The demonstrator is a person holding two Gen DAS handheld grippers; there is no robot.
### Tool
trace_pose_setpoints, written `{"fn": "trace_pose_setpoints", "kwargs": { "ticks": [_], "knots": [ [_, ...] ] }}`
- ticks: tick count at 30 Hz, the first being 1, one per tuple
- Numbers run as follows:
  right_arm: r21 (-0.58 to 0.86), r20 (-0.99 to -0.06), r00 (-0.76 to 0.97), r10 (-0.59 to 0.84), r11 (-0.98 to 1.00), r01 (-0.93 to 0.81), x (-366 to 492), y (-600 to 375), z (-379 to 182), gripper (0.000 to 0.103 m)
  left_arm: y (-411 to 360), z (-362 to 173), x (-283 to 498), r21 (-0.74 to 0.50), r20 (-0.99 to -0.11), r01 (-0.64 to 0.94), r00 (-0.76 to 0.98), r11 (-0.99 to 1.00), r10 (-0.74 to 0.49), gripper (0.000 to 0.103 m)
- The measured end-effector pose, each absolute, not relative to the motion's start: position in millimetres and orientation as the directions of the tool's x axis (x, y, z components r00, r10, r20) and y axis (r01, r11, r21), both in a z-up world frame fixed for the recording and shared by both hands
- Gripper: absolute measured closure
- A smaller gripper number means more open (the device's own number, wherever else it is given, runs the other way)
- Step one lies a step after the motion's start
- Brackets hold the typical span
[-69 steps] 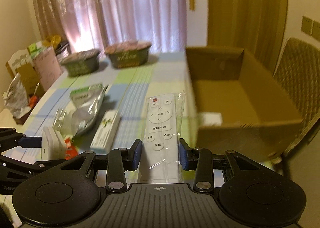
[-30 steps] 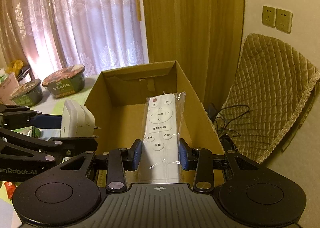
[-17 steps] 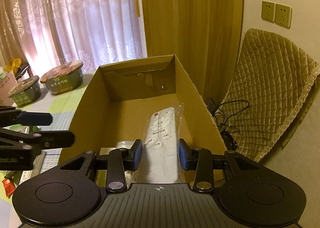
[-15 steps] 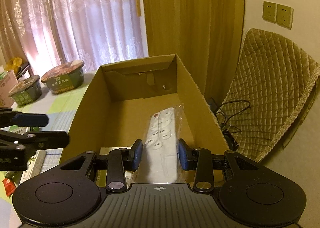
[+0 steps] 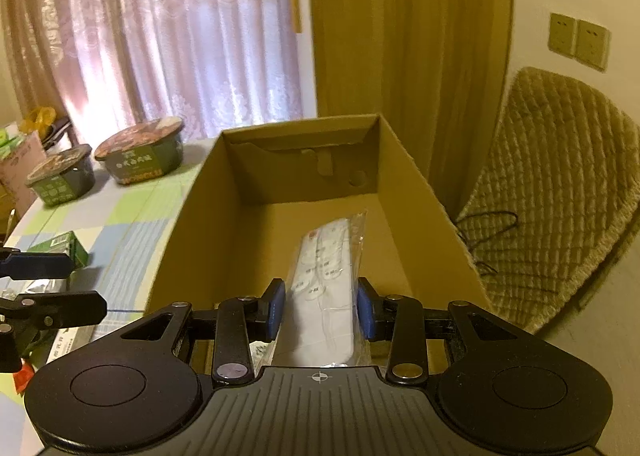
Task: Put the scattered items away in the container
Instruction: 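Lower the remote into the box with the right tool while the left tool lowers the night light, then open both tools and move them back over the scattered items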
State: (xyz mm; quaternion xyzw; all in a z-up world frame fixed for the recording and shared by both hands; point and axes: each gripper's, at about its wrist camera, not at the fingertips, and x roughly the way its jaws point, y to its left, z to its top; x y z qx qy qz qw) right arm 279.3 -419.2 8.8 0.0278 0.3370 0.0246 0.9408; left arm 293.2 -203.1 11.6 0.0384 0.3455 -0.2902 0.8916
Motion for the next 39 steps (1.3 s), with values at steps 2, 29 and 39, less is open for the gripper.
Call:
{"fn": "trace_pose_setpoints", "kwargs": {
  "ticks": [2, 29, 39],
  "knots": [
    [0.053, -0.621, 0.780, 0.073, 0.997, -0.051, 281, -415, 10, 0.058, -200, 11, 293, -0.133, -0.638, 0.538, 0.596, 0.832, -0.488, 0.041],
    [0.172, -0.609, 0.778, 0.156, 0.983, -0.063, 181, -341, 56, 0.017, -90, 11, 202, -0.148, -0.711, 0.320, 0.624, 0.936, -0.326, 0.031],
    [0.203, -0.639, 0.737, 0.220, 0.973, -0.114, 129, -291, 56, 0.017, -36, 29, 149, -0.117, -0.708, 0.242, 0.660, 0.963, -0.251, 0.006]
  ]
}}
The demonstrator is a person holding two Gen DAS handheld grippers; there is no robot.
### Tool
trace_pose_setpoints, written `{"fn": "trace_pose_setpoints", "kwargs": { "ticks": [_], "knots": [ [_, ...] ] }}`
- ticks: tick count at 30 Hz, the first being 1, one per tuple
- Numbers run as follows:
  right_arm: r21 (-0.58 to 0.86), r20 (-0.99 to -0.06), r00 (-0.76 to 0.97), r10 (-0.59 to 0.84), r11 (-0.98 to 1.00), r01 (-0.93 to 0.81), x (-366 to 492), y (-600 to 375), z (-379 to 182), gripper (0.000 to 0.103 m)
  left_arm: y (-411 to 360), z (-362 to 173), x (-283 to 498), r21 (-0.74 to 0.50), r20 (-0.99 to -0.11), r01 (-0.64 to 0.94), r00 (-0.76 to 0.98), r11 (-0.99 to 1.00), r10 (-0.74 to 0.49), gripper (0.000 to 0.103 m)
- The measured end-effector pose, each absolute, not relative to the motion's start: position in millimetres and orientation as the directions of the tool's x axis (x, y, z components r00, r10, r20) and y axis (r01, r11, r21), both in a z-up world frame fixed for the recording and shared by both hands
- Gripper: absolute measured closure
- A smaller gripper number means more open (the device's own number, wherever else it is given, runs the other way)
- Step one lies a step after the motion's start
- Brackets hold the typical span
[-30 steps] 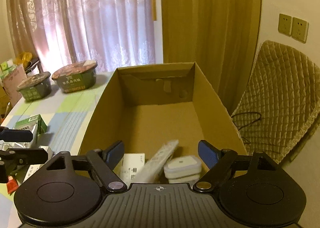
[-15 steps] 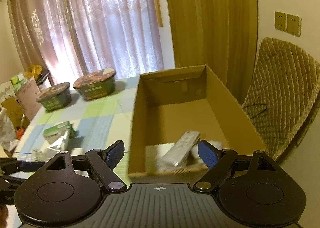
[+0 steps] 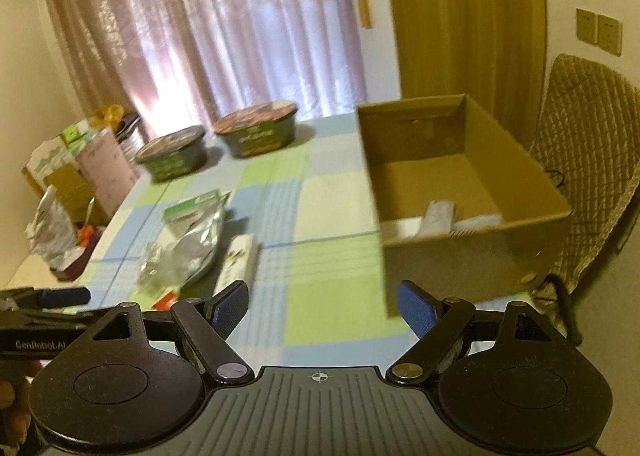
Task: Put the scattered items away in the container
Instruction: 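Open both tools and move them back over the scattered items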
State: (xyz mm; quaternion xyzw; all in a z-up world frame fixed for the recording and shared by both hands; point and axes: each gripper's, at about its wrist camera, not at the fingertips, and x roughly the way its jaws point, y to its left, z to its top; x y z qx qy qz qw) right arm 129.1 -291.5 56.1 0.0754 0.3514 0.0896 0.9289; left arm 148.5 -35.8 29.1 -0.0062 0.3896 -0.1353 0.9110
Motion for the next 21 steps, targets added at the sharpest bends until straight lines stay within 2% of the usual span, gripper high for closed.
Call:
{"fn": "trace_pose_setpoints", "kwargs": {
  "ticks": [4, 6, 11, 17, 21],
  "knots": [
    [0.210, -0.647, 0.722, 0.245, 0.968, -0.140, 115, -276, 51, 0.015, -15, 27, 133, -0.116, -0.723, 0.200, 0.654, 0.973, -0.221, 0.005],
    [0.186, -0.634, 0.734, 0.244, 0.969, -0.161, 110, -267, 52, 0.000, -6, 27, 125, -0.115, -0.724, 0.184, 0.657, 0.976, -0.209, 0.005],
    [0.187, -0.622, 0.724, 0.299, 0.954, -0.233, 106, -253, 50, 0.000, 12, 24, 110, -0.103, -0.733, 0.150, 0.656, 0.983, -0.177, 0.004],
    [0.264, -0.633, 0.700, 0.331, 0.942, -0.207, 113, -250, 44, 0.000, 29, 23, 99, -0.088, -0.740, 0.119, 0.657, 0.989, -0.145, 0.004],
    [0.248, -0.636, 0.696, 0.333, 0.942, -0.225, 112, -243, 46, 0.000, 41, 25, 96, -0.089, -0.739, 0.094, 0.661, 0.992, -0.129, 0.003]
  ]
}}
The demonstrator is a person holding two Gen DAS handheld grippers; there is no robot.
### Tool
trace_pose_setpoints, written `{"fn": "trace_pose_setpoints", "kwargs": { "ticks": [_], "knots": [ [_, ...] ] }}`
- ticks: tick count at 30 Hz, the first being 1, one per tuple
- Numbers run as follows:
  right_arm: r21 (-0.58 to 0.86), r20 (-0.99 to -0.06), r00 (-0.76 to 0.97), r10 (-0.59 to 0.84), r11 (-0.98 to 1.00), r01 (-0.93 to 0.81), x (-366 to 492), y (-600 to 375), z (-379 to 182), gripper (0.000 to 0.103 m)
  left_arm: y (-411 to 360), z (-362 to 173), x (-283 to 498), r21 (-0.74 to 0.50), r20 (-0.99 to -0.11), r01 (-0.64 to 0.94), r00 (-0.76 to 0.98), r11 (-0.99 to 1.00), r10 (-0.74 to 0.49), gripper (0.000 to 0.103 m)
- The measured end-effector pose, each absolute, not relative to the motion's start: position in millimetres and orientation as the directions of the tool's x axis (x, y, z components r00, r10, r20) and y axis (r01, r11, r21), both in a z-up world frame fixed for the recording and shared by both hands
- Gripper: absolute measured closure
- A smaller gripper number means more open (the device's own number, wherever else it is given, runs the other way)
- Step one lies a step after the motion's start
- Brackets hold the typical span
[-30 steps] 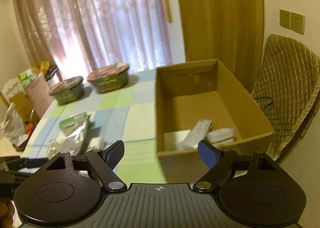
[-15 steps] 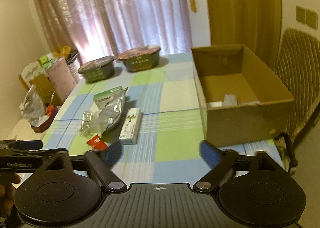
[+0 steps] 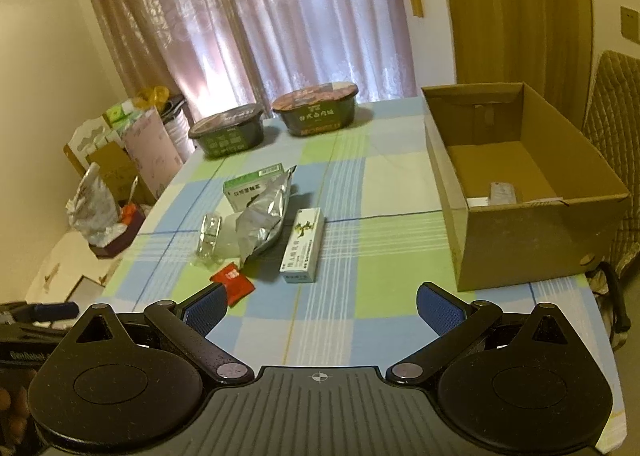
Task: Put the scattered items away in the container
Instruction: 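Open both tools and move them back over the scattered items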
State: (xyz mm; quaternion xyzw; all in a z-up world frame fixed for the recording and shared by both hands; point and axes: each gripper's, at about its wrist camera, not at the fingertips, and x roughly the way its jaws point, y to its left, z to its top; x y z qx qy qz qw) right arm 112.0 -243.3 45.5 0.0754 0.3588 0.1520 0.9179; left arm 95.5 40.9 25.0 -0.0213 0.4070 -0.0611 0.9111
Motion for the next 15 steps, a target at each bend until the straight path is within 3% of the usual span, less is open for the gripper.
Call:
{"fn": "trace_pose_setpoints", "kwargs": {
  "ticks": [15],
  "knots": [
    [0.212, -0.677, 0.669, 0.306, 0.952, -0.221, 120, -233, 38, 0.000, 80, 25, 150, -0.064, -0.734, 0.086, 0.671, 0.994, -0.105, 0.003]
  ]
}}
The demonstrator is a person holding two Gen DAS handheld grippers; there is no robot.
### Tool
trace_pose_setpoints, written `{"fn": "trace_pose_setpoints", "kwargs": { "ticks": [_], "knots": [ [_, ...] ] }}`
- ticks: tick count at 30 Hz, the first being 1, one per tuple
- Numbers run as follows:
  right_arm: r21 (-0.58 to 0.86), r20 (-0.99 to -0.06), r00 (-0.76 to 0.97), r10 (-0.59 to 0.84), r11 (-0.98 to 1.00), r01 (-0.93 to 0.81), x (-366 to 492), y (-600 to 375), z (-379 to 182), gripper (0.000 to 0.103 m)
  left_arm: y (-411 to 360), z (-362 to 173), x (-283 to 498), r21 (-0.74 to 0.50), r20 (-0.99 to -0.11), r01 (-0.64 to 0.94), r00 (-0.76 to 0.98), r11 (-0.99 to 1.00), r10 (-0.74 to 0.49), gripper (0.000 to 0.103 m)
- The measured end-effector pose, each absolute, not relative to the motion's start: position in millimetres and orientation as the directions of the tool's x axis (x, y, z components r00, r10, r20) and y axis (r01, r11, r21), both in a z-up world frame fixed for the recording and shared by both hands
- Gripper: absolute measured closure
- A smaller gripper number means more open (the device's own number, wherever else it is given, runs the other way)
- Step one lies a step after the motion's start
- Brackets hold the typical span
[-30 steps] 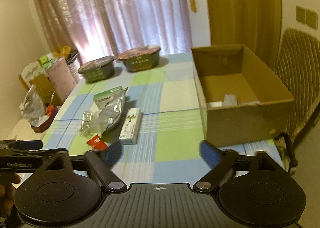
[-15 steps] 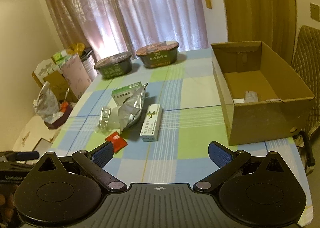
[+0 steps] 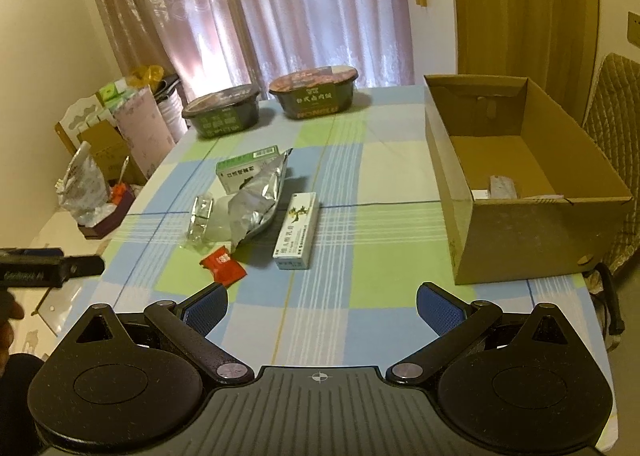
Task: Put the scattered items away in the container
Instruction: 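Open both tools and move them back over the scattered items, then grasp the clear plastic container with the left tool while the right tool grasps the silver foil bag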
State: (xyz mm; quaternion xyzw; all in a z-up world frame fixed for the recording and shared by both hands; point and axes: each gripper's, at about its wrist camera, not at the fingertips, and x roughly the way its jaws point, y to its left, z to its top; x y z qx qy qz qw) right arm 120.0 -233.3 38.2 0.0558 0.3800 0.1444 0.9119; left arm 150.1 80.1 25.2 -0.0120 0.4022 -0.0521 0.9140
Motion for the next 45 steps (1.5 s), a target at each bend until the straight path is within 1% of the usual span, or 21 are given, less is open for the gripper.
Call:
{"fn": "trace_pose_setpoints", "kwargs": {
  "ticks": [5, 12, 17, 20, 21, 23, 27, 29, 33, 36, 38, 39, 40, 43, 45],
  "knots": [
    [0.219, -0.675, 0.659, 0.333, 0.942, -0.252, 133, -224, 32, 0.000, 90, 15, 185, -0.056, -0.738, 0.131, 0.662, 0.990, -0.129, 0.004],
    [0.222, -0.693, 0.625, 0.359, 0.931, -0.289, 168, -203, 9, 0.000, 105, -11, 237, -0.055, -0.757, 0.170, 0.636, 0.984, -0.152, 0.004],
    [0.209, -0.700, 0.617, 0.359, 0.930, -0.303, 200, -182, -4, 0.000, 112, -38, 271, -0.091, -0.772, 0.169, 0.610, 0.981, -0.176, 0.006],
    [0.211, -0.704, 0.608, 0.367, 0.926, -0.314, 220, -171, -12, 0.000, 115, -55, 294, -0.135, -0.773, 0.164, 0.600, 0.977, -0.208, 0.009],
    [0.214, -0.707, 0.603, 0.370, 0.924, -0.316, 226, -169, -14, 0.000, 115, -61, 300, -0.138, -0.773, 0.165, 0.599, 0.977, -0.210, 0.012],
    [0.219, -0.708, 0.599, 0.374, 0.923, -0.317, 236, -164, -20, 0.000, 111, -71, 314, -0.139, -0.769, 0.180, 0.600, 0.974, -0.221, 0.015],
    [0.221, -0.712, 0.595, 0.373, 0.923, -0.314, 251, -161, -30, 0.000, 111, -89, 335, -0.172, -0.762, 0.186, 0.597, 0.967, -0.251, 0.023],
    [0.219, -0.714, 0.594, 0.372, 0.923, -0.315, 257, -160, -33, 0.000, 111, -96, 342, -0.183, -0.760, 0.185, 0.597, 0.966, -0.258, 0.025],
    [0.215, -0.705, 0.601, 0.375, 0.922, -0.323, 266, -158, -36, 0.000, 115, -107, 347, -0.223, -0.759, 0.178, 0.585, 0.958, -0.286, 0.024],
    [0.224, -0.699, 0.607, 0.379, 0.922, -0.316, 272, -156, -41, 0.000, 115, -113, 349, -0.224, -0.765, 0.192, 0.573, 0.955, -0.295, 0.024],
    [0.229, -0.701, 0.604, 0.379, 0.922, -0.312, 277, -153, -45, 0.000, 118, -115, 350, -0.258, -0.757, 0.188, 0.570, 0.948, -0.319, 0.028],
    [0.232, -0.702, 0.602, 0.379, 0.922, -0.310, 279, -152, -47, 0.000, 120, -116, 350, -0.273, -0.754, 0.185, 0.568, 0.944, -0.329, 0.033],
    [0.235, -0.702, 0.602, 0.380, 0.922, -0.308, 281, -150, -48, 0.000, 121, -116, 351, -0.286, -0.752, 0.183, 0.565, 0.941, -0.339, 0.035],
    [0.237, -0.698, 0.602, 0.387, 0.919, -0.315, 284, -145, -48, 0.000, 124, -116, 351, -0.304, -0.751, 0.181, 0.558, 0.935, -0.352, 0.036],
    [0.240, -0.694, 0.602, 0.394, 0.915, -0.323, 286, -140, -47, 0.000, 124, -113, 348, -0.285, -0.760, 0.187, 0.554, 0.940, -0.341, 0.037]
  ]
}}
